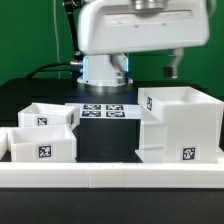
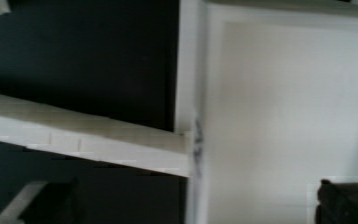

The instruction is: Assemble drawer

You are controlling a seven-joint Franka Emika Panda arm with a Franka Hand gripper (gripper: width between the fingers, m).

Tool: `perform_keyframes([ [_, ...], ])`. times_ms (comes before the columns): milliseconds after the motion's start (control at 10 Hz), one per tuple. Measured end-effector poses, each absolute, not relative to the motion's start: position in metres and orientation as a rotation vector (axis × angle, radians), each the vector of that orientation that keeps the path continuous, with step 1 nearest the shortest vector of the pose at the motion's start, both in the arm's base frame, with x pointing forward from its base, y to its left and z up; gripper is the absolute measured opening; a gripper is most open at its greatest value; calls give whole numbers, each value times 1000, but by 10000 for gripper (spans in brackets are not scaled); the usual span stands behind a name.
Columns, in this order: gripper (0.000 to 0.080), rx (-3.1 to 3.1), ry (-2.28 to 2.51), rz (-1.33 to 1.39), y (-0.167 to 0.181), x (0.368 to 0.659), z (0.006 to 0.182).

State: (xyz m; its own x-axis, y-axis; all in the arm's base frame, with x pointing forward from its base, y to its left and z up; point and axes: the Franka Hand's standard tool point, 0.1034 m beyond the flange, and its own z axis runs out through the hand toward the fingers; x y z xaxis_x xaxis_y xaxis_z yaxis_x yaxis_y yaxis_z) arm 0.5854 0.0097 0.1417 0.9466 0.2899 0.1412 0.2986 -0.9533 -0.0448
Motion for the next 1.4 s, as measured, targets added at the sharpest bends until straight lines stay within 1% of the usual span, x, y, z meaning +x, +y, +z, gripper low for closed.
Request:
perform_keyframes([
  [200,649,-3043,-500,-188,-32,576,135],
  [300,649,-3040,-534,-174,-50,572,129],
  [500,649,-3035,-633,-174,-72,572,108],
  [600,649,-3032,-640,-163,-74,573,101],
  [1100,649,-3031,-657,-163,-75,572,99],
  [1300,649,-3037,-669,-139,-89,553,76],
  [1400,649,-3039,-664,-130,-91,548,68],
])
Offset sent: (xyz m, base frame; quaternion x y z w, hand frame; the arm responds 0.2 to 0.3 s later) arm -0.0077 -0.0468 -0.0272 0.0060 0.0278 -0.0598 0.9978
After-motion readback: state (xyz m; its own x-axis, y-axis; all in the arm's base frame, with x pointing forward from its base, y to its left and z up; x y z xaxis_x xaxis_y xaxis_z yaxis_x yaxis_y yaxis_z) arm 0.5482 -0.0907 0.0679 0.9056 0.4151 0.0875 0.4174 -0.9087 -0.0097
